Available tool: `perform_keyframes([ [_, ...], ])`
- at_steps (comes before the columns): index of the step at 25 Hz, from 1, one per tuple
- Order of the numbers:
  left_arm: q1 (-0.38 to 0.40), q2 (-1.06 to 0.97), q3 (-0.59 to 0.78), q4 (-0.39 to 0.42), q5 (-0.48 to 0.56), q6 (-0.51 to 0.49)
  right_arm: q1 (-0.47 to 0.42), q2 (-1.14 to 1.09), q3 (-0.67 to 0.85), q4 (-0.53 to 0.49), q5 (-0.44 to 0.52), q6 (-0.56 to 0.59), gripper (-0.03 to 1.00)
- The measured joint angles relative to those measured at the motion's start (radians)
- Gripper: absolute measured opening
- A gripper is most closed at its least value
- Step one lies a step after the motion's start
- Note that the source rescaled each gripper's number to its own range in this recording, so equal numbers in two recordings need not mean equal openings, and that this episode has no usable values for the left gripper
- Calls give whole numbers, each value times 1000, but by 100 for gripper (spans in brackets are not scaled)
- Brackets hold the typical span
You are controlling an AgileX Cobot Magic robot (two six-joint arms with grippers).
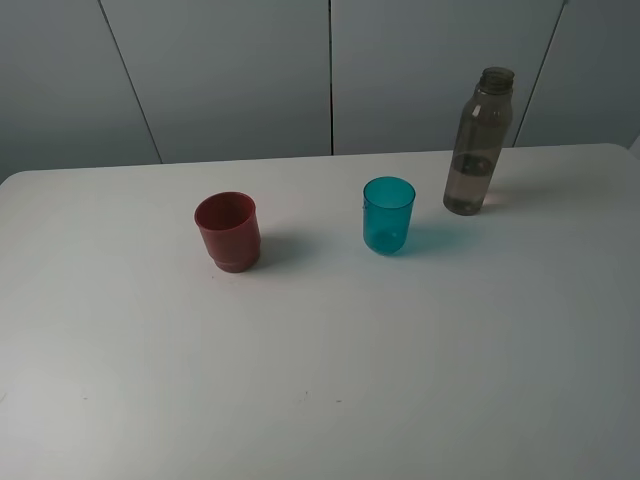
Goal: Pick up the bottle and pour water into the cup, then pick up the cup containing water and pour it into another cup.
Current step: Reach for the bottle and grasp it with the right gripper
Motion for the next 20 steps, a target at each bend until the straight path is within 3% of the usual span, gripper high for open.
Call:
perform_keyframes([
  [14,0,0,0,0,0,0,0,0,0,3,0,0,100],
  [20,0,0,0,0,0,0,0,8,-18,64,-12,0,100],
])
